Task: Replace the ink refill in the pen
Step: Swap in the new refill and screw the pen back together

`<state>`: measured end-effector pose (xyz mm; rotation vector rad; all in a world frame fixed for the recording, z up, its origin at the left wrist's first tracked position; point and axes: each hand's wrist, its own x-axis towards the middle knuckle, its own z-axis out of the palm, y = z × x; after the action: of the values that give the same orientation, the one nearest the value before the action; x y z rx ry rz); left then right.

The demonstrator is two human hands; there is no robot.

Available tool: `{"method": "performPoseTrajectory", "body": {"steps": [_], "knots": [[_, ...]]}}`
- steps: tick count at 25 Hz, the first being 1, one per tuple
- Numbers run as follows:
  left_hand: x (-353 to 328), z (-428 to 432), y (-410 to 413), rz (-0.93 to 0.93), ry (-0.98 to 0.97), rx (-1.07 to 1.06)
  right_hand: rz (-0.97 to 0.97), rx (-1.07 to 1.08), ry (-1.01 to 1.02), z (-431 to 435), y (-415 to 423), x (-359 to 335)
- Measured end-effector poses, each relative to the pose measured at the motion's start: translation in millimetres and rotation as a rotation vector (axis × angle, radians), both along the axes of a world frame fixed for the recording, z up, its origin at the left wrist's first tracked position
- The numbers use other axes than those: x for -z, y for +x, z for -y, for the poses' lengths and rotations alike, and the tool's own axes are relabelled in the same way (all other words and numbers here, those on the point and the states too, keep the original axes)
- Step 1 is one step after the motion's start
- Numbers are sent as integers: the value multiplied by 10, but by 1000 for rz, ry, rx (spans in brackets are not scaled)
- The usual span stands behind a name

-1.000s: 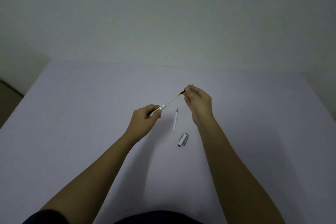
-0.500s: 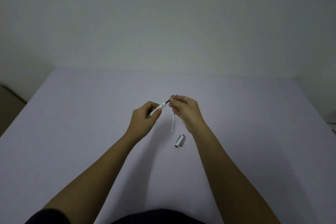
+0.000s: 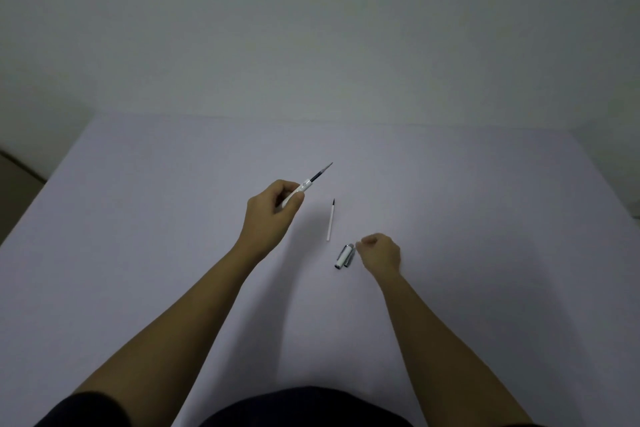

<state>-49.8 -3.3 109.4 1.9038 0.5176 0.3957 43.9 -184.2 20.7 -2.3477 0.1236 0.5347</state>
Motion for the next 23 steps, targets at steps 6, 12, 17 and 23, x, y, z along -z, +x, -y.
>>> {"method": "performPoseTrajectory", "body": {"steps": [6,12,17,23], "knots": [[86,-50,66,-29,-15,2,-74,-50,-80,-28,-75,191],[141,-6,85,-41,-23,19,-38,-83,-121,-53,-73,156],[130,4,35,-52,-7,19,-54,-81,-135,-98,-92,153],[105,-66,-22,-46,11,-3,-68,-60,-158,-55,-73,192]]}}
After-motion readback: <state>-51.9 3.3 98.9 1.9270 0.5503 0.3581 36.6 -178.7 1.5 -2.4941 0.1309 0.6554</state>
